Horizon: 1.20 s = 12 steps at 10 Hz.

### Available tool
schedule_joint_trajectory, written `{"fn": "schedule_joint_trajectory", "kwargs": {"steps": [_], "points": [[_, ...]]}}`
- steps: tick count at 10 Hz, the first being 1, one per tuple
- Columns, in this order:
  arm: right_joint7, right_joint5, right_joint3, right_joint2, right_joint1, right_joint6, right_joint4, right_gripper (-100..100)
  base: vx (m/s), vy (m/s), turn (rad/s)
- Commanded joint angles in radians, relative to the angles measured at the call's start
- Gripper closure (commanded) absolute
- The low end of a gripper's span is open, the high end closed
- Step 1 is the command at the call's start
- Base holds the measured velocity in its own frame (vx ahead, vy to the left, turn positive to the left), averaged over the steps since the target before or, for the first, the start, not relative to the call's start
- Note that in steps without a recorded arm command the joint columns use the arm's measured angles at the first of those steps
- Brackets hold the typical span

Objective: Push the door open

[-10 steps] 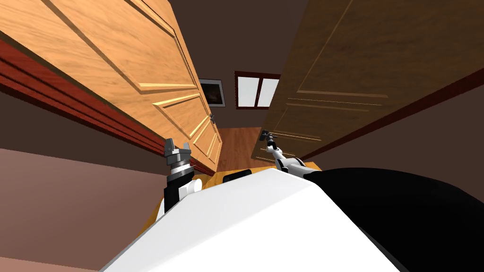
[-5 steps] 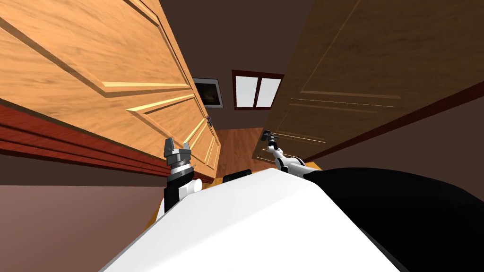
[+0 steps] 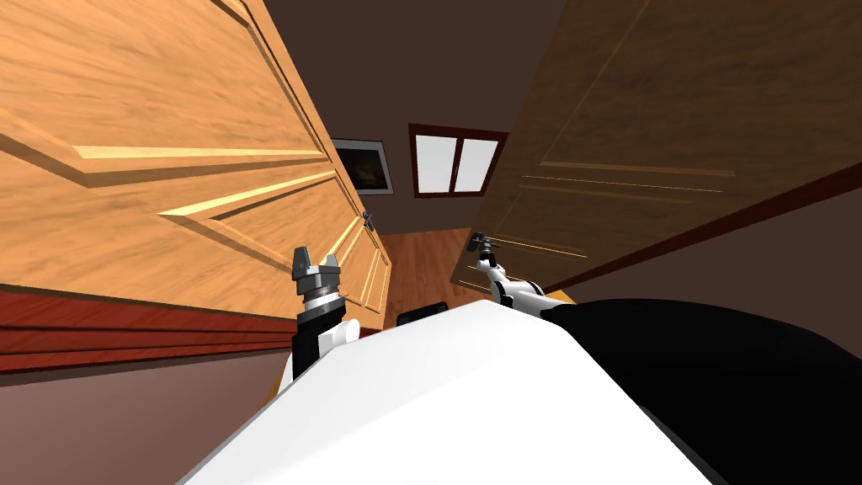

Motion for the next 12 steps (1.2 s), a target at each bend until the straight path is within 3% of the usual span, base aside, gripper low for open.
{"fn": "schedule_joint_trajectory", "kwargs": {"steps": [1, 3, 7, 9, 11, 12], "points": [[0.007, -0.004, -0.016, -0.009, -0.009, -0.012, 0.024, 100, 0.168, 0.052, -0.070], [0.013, -0.005, -0.019, 0.001, -0.002, -0.003, 0.012, 100, 0.118, 0.026, -0.057], [0.029, -0.022, -0.053, -0.013, 0.009, -0.008, 0.021, 100, 0.159, -0.013, -0.032], [0.029, -0.022, -0.053, -0.013, 0.009, -0.008, -0.001, 100, 0.097, -0.010, -0.030], [0.029, -0.022, -0.053, -0.013, 0.009, -0.008, 0.021, 100, -0.006, -0.017, 0.021], [0.036, -0.029, -0.069, -0.020, 0.014, -0.010, 0.027, 100, 0.106, 0.014, -0.029]]}}
